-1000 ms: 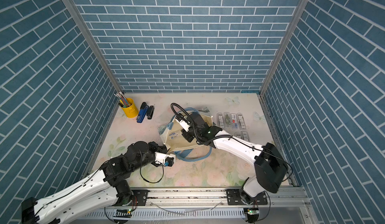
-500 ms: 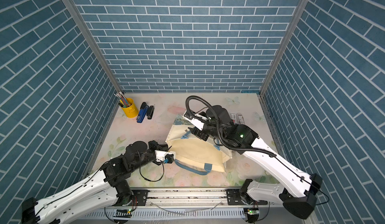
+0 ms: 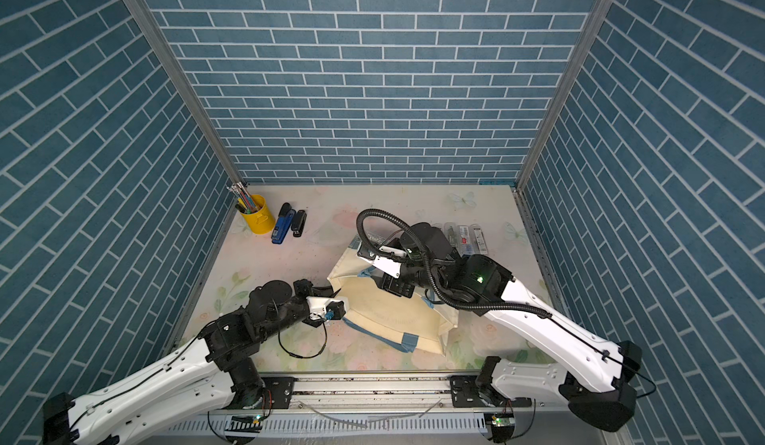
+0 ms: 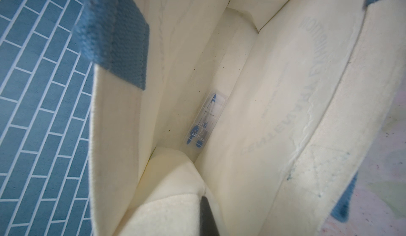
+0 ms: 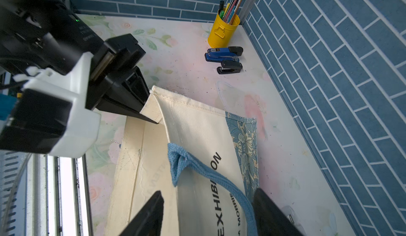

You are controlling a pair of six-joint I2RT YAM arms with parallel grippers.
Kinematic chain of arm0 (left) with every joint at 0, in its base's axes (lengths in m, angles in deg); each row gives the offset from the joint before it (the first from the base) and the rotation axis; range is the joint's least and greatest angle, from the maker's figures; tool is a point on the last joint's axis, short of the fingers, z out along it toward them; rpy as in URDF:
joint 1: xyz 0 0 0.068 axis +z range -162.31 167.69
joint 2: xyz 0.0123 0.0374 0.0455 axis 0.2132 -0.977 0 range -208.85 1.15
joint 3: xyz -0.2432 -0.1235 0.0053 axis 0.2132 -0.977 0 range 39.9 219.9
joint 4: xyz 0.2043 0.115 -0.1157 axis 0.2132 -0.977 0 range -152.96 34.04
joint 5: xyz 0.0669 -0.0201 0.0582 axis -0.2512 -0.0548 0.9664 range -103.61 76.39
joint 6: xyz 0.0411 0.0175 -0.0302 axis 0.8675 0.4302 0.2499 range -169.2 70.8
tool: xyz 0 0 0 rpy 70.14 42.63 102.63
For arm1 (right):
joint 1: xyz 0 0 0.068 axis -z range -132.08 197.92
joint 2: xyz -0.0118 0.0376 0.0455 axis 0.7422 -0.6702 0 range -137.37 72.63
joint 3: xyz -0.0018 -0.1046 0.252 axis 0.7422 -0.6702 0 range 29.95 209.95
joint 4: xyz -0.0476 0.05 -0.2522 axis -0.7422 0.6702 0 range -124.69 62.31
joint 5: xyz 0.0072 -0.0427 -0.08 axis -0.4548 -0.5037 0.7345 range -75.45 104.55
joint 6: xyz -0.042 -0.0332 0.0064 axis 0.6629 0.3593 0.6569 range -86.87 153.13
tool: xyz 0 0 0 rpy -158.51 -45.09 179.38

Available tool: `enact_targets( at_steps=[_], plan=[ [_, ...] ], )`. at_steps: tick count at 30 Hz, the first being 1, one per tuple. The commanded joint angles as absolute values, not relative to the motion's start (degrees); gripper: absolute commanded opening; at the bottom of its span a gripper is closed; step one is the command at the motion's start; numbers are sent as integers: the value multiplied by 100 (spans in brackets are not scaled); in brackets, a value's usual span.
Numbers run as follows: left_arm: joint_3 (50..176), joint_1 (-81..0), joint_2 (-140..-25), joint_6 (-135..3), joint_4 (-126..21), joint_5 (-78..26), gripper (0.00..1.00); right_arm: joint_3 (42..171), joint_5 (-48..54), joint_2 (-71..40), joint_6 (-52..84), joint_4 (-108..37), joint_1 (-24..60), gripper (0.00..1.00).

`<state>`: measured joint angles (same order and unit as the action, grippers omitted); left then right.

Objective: Take out the compass set from the canvas bag
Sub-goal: Adjust the canvas bag at the center of the board.

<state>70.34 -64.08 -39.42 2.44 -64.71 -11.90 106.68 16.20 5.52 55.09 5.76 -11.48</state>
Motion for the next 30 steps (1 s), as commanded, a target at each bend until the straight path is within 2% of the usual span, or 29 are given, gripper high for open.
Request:
enact_targets(
  at_steps=[1, 4, 7, 11, 13, 18, 23, 26, 30],
  plan=[
    [7034, -6392, -3825, 136, -6275, -1133, 0, 10617, 2243, -79, 5924, 570, -1159, 66],
    [7054, -6399, -3797, 47, -6312, -1169, 0, 10792, 2555, -568, 5984, 458, -1150, 61],
    [7025, -6399, -3724, -63, -6331, -1169, 0, 10996, 2510, -811, 5942, 501, -1149, 46],
    [7007, -6394, -3608, -369, -6367, -1150, 0, 11073, 2450, -892, 5789, 390, -1088, 18],
    [7003, -6398, -3568, -508, -6417, -1110, 0, 11133, 2372, -911, 5708, 403, -1046, 14],
    [7038, -6394, -3573, -705, -6572, -1003, 0, 11586, 2103, -573, 5542, 987, -1010, 28],
    [6990, -6399, -3411, -883, -6449, -765, 0, 11527, 2151, 92, 5299, 1392, -1480, 49],
    [6957, -6399, -3418, -1051, -6335, -589, 0, 11374, 2372, 246, 5197, 1643, -1773, 55],
    [6922, -6396, -3409, -1182, -6318, -377, 0, 11253, 2431, 275, 5071, 1678, -1891, 58]
  ],
)
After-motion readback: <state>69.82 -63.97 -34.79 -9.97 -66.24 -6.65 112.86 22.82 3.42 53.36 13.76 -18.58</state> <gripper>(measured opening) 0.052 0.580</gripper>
